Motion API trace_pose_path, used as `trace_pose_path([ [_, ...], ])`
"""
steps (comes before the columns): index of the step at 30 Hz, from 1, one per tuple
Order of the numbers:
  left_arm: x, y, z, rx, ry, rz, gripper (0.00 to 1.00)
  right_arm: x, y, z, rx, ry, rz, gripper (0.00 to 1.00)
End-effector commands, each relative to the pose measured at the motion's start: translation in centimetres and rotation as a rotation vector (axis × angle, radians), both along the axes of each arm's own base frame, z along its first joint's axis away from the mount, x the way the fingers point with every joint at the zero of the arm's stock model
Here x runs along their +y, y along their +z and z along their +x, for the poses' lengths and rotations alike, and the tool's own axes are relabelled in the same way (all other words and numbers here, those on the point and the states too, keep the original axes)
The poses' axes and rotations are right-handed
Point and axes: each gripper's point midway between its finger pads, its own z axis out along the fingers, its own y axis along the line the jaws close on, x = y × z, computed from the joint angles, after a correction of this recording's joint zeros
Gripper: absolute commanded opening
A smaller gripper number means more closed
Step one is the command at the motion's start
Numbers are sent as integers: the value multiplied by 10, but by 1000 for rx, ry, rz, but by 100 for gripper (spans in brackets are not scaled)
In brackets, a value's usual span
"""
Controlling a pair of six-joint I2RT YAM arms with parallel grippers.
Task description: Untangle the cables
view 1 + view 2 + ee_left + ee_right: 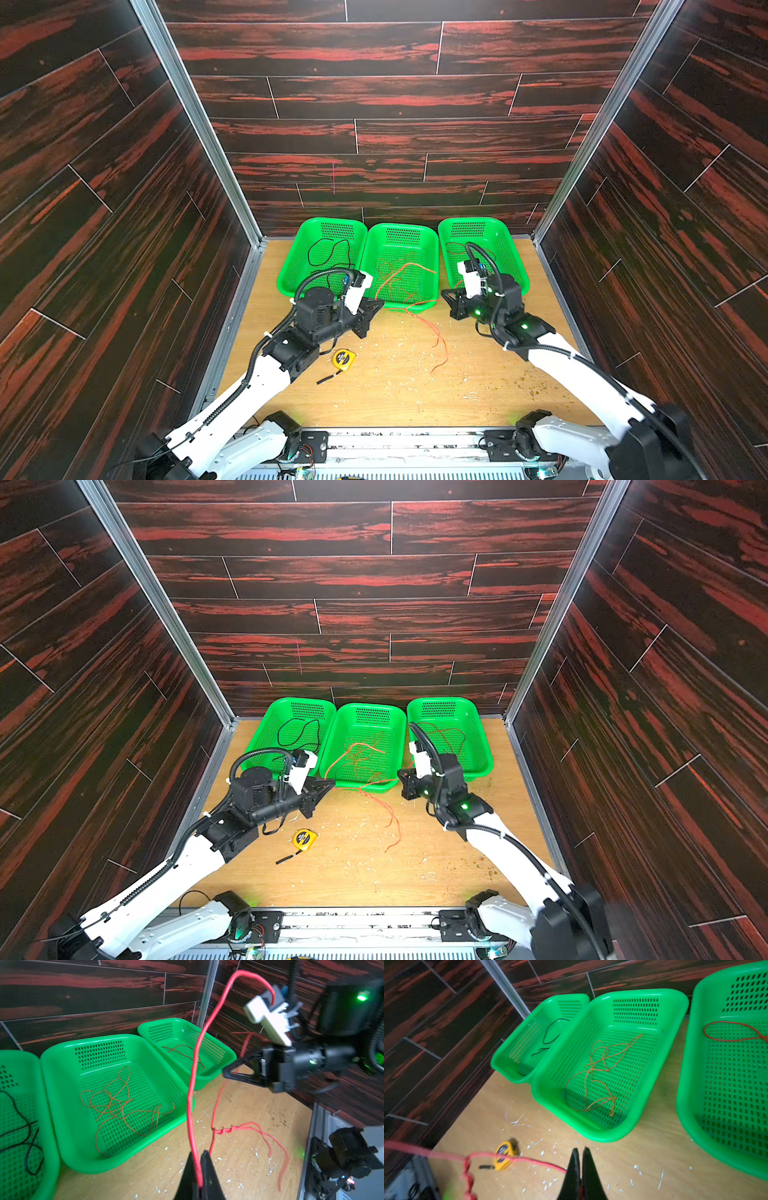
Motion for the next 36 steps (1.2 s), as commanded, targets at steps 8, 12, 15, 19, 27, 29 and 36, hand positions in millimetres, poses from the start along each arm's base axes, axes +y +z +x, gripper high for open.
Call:
trace_pose_path([
  [8,-34,19,-17,-61,-181,-45,0,49,25,23,-7,133,149,0],
  [12,-42,23,-14,-82,-194,-65,0,84,21,14,22,255,155,0],
  [15,-45,29,-8,-105,-186,-71,0,107,10,5,74,335,177,0],
  [19,-48,39,-3,-137,-179,-97,0,128,-4,-5,148,418,226,0],
  [27,-34,44,-2,-150,-104,-95,0,104,-7,4,151,358,196,12],
  [29,-23,45,-1,-162,-46,-84,0,86,-4,8,151,324,196,21],
  [36,-4,42,-1,-168,25,-38,0,46,8,-5,110,284,126,45],
])
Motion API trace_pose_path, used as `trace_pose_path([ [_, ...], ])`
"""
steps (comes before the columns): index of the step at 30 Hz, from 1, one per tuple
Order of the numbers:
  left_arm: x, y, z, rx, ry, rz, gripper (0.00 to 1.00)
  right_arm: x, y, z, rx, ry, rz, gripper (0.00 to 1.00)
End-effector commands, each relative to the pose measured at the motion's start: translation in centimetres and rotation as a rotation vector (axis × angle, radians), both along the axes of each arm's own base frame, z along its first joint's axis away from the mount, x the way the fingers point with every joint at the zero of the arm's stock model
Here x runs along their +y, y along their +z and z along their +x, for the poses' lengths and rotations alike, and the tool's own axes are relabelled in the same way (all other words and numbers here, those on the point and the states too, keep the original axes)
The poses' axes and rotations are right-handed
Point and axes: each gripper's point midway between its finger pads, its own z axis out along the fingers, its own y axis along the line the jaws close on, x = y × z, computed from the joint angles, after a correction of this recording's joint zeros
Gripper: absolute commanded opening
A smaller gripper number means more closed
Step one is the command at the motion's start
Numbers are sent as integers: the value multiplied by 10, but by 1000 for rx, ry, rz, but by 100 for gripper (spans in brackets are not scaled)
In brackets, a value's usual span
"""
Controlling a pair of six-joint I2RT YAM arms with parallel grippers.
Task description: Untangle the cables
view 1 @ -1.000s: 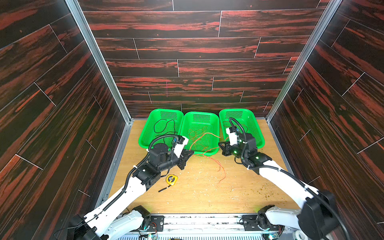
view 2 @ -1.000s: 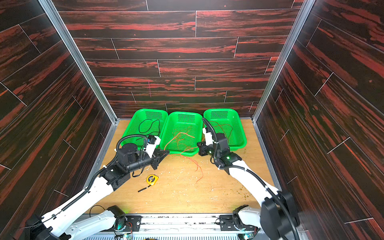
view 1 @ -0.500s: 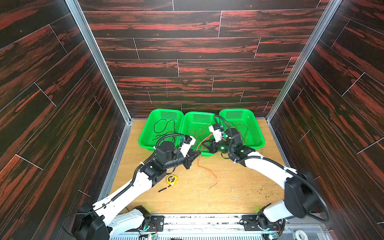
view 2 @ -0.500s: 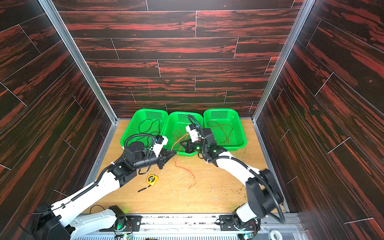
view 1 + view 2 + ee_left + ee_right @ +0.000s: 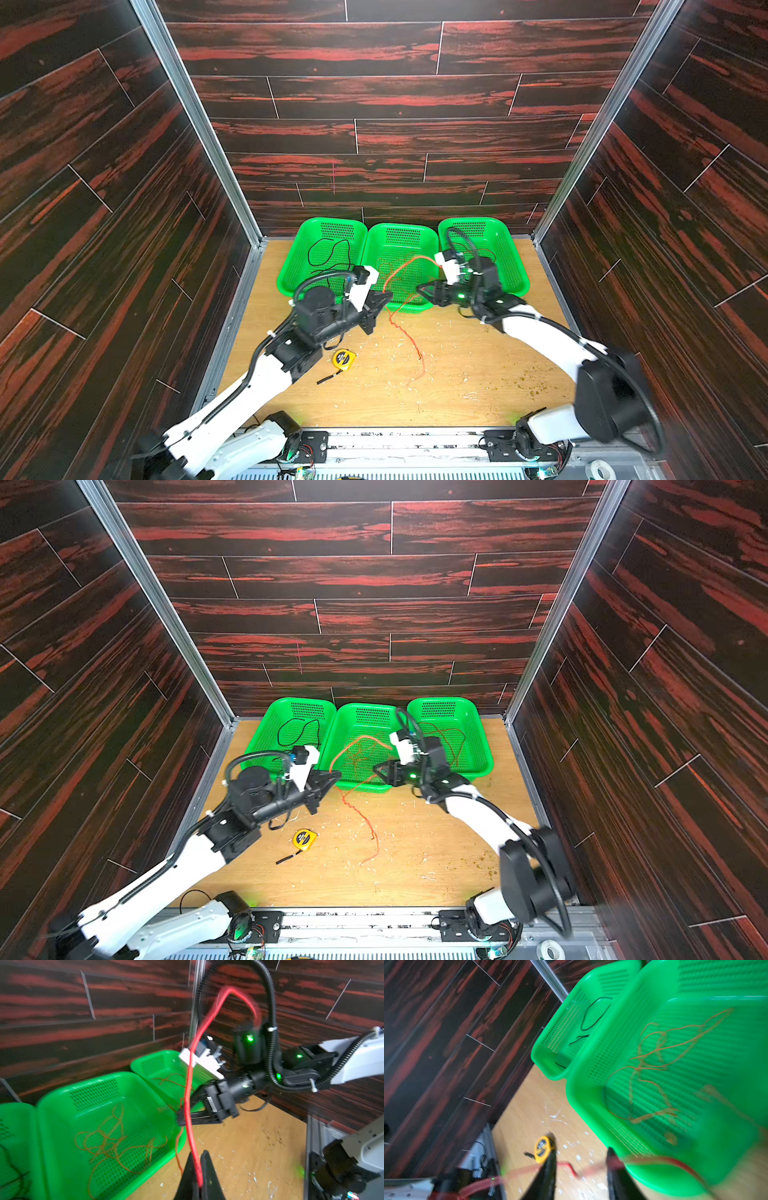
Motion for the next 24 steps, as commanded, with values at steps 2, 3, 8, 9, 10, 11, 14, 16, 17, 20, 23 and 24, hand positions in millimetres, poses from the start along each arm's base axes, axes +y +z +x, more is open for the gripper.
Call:
trace_pose_path([
  [2,8,-2,5,-11,50,12,0,-11,14,-22,-51,23,-60,48],
  [3,9,-1,5,-15,56,7,0,-16,14,-23,-55,3,-77,49],
  [8,20,11,11,-47,117,-13,0,-42,10,-37,-66,-72,-136,51],
  [9,24,13,13,-54,139,-17,0,-45,11,-42,-74,-72,-131,52],
  [10,27,15,15,-60,155,-18,0,-46,12,-47,-76,-66,-123,52],
  [11,29,17,17,-64,172,-19,0,-47,12,-54,-72,-58,-116,52],
  [14,35,25,21,-78,214,-26,0,-42,5,-75,-42,1,-100,51],
  [16,38,31,23,-90,230,-43,0,-36,-4,-87,-24,30,-105,51],
  [17,39,33,23,-97,238,-53,0,-31,-10,-92,-9,46,-105,50],
  [20,43,37,27,-108,273,-72,0,-11,-19,-109,19,131,-86,50],
  [23,44,43,28,-118,281,-91,0,3,-25,-118,10,177,-81,50],
  [24,44,44,28,-118,281,-96,0,4,-31,-118,16,176,-87,50],
])
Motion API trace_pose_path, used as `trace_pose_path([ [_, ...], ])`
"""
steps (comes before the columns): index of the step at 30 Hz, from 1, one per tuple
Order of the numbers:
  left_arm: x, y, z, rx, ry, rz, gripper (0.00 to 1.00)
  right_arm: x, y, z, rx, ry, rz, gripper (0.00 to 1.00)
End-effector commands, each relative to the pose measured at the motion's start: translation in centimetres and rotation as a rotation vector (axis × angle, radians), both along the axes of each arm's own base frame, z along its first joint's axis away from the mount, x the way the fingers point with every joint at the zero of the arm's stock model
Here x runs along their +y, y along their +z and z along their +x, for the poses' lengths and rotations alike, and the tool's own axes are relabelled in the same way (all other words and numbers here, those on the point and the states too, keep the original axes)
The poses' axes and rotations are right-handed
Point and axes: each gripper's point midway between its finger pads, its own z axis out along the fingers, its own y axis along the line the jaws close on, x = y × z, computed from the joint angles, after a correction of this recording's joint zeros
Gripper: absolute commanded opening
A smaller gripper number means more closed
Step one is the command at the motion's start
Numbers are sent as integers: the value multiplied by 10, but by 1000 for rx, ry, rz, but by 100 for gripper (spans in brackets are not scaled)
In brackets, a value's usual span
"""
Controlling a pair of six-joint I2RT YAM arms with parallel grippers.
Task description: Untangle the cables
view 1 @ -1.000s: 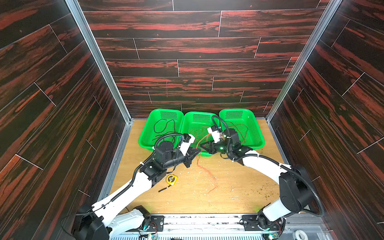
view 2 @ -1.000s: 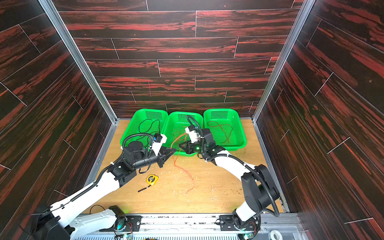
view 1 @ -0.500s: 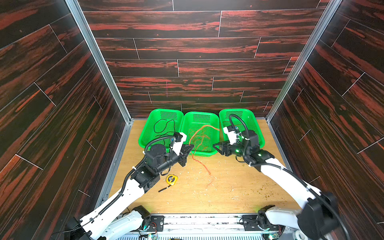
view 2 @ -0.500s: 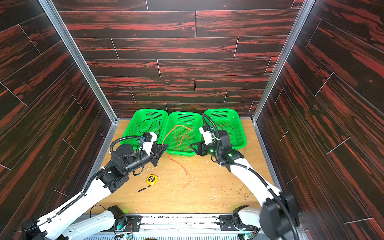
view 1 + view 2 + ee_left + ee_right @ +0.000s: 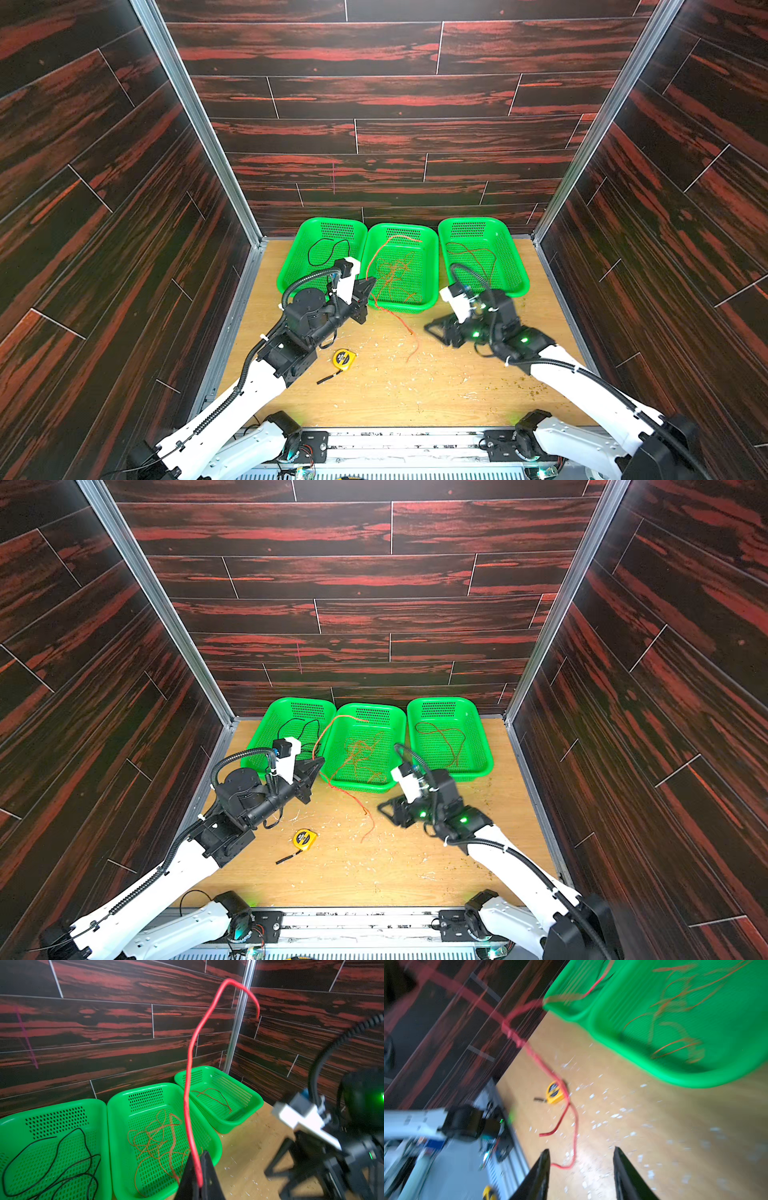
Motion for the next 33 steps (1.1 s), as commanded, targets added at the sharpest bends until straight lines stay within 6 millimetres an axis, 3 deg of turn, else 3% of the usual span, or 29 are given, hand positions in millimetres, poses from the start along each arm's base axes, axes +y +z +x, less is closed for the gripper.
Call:
trace_pose_path([
  [1,8,30,-1,-68,32,-69,0,9,-9,0,3,20,4,50],
  [5,10,40,-3,-87,31,-111,0,12,-30,9,32,7,-33,49],
  [10,12,45,-5,-92,37,-136,0,27,-24,11,30,59,43,46],
  [12,13,46,-4,-94,41,-146,0,30,-27,14,42,60,41,36],
  [16,14,50,-3,-99,51,-165,0,27,-41,24,53,9,-7,7],
  [18,15,53,-3,-104,57,-175,0,24,-46,28,55,-21,-23,0],
  [24,29,63,-1,-120,105,-222,0,-7,-76,45,56,-212,-137,0],
  [33,48,74,1,-121,124,-293,0,-44,-109,52,104,-366,-249,0],
])
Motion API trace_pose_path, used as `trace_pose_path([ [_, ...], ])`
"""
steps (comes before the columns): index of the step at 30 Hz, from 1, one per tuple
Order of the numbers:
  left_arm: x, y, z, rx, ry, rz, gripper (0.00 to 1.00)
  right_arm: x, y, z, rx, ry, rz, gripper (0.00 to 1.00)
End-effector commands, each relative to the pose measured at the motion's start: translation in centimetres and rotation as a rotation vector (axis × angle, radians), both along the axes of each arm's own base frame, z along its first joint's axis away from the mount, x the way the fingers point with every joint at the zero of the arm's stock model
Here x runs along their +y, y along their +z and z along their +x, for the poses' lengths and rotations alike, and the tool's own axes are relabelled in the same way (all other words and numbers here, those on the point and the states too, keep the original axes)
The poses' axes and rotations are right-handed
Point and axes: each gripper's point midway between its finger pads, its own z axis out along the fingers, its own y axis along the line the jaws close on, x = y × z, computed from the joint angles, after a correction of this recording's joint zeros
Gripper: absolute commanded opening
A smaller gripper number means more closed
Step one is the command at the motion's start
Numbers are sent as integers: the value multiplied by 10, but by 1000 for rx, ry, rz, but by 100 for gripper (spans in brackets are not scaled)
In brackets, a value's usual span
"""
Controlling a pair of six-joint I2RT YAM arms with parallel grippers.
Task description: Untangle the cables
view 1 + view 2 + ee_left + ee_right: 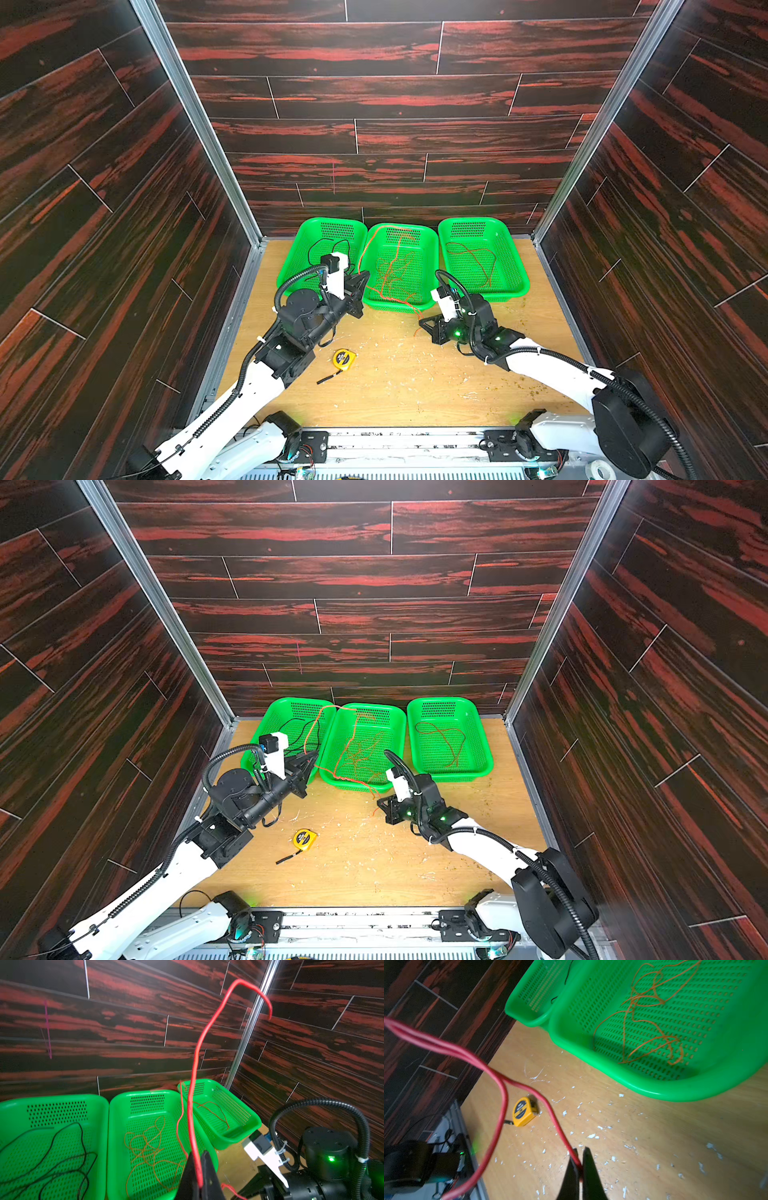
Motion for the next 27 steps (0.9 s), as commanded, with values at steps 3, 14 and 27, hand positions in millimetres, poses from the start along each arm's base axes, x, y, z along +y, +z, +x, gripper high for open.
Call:
trace_pose_path([
  [3,29,61,-7,-156,69,-149,0,-52,-58,1,124,-191,-213,0],
  [14,44,4,3,-32,168,4,0,-53,20,-4,-127,-111,-181,0],
  [27,65,-27,-27,-23,189,164,57,-61,56,0,-135,-91,-293,0],
])
